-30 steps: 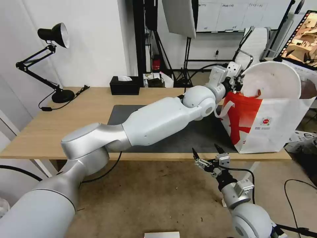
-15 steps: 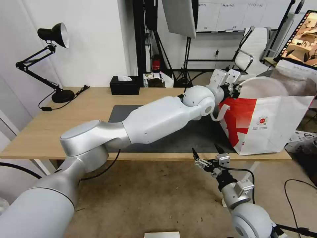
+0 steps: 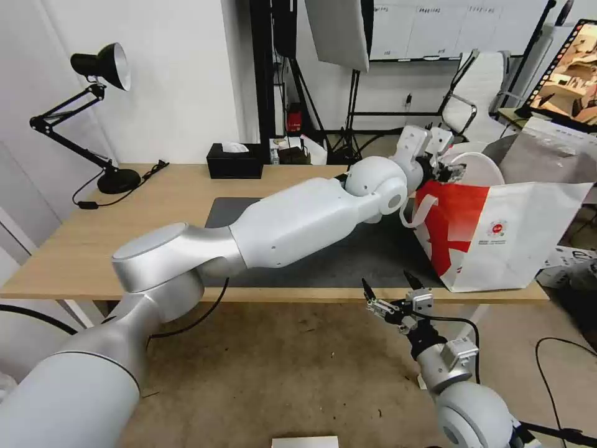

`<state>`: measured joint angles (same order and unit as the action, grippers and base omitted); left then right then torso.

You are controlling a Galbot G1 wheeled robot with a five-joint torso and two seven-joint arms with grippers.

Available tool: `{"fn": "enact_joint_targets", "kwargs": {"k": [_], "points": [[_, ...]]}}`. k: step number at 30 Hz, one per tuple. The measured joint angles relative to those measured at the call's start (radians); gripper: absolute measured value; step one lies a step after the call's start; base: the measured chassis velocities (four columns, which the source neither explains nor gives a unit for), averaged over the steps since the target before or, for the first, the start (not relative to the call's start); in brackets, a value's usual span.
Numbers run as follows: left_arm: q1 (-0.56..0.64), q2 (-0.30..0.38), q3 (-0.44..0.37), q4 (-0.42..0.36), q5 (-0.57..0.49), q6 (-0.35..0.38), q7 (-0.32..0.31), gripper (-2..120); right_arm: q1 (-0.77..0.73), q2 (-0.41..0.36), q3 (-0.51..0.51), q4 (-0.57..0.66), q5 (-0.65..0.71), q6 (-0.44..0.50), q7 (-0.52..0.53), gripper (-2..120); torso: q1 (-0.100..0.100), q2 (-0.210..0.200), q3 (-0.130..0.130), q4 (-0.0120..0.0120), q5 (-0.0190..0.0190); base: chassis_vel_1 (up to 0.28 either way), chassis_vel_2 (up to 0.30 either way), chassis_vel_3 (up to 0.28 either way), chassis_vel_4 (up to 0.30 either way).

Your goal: Pick up the trash from the table and place it into the takeout bag.

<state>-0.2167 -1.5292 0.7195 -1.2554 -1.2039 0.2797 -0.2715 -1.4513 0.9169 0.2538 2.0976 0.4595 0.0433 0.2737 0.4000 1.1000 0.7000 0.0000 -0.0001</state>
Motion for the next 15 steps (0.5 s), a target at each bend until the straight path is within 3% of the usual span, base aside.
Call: {"fn": "enact_joint_targets", "kwargs": {"k": [2, 4, 15], "points": [[-0.001, 0.019, -0.038, -0.032, -0.002, -0.041, -0.011, 95, 0.0, 0.0, 0.0, 0.0, 0.0, 0.0, 0.0, 100, 0.0, 0.0, 0.0, 0.0, -0.0001, 0.0, 0.0, 0.0, 0.0], [-0.002, 0.028, -0.055, -0.049, -0.008, -0.049, -0.025, 99, 0.0, 0.0, 0.0, 0.0, 0.0, 0.0, 0.0, 100, 0.0, 0.0, 0.0, -0.0001, 0.0, 0.0, 0.0, 0.0, 0.0], [0.041, 0.213, -0.117, -0.236, -0.029, -0.055, -0.059, 100, 0.0, 0.0, 0.0, 0.0, 0.0, 0.0, 0.0, 100, 0.0, 0.0, 0.0, 0.0001, -0.0001, 0.0, 0.0, 0.0, 0.0]]}}
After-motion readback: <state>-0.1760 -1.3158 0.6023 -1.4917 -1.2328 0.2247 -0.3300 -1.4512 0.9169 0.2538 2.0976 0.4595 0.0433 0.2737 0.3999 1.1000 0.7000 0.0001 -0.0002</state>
